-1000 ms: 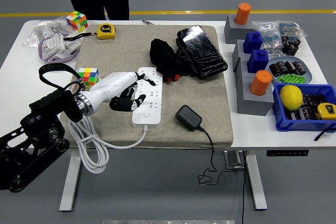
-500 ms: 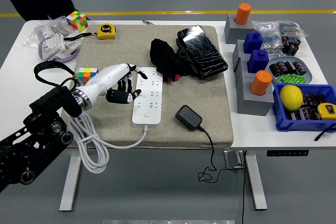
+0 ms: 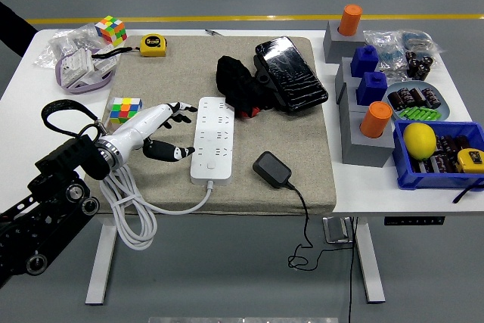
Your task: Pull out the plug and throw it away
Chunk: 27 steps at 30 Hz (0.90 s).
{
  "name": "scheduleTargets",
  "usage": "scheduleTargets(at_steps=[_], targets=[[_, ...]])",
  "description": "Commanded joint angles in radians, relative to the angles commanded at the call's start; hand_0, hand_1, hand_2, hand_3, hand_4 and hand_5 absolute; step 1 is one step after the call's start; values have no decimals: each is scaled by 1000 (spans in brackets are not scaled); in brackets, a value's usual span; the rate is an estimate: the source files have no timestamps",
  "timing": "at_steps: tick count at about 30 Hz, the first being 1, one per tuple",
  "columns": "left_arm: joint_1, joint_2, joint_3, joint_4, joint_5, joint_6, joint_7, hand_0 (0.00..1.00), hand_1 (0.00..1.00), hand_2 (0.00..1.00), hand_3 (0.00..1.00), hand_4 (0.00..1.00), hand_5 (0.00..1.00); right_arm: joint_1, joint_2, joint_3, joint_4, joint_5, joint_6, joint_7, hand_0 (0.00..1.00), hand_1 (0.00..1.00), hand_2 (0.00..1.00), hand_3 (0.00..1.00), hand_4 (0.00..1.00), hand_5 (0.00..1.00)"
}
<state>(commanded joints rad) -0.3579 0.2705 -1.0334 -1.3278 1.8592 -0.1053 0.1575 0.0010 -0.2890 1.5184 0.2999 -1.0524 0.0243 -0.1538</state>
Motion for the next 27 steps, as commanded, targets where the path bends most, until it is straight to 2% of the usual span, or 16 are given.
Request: scheduleTargets(at_steps=[8,21,27], targets=[[24,-24,2,7,-1,-7,3,633,774,781,876,813,203,-27,29,25,-2,-5,6,2,568,646,669,560,956,455],[31,-21,-25,0,-8,-19,-5,616,754,778,875,829,238,-19,24,26,0,-8,2,-2,567,646,669,559,958,456],[27,-20,-23,-4,-5,-10,-11,600,746,775,875,832,252,-16,24,34,-1,-12,3,-5,568,646,669,561,958,457]])
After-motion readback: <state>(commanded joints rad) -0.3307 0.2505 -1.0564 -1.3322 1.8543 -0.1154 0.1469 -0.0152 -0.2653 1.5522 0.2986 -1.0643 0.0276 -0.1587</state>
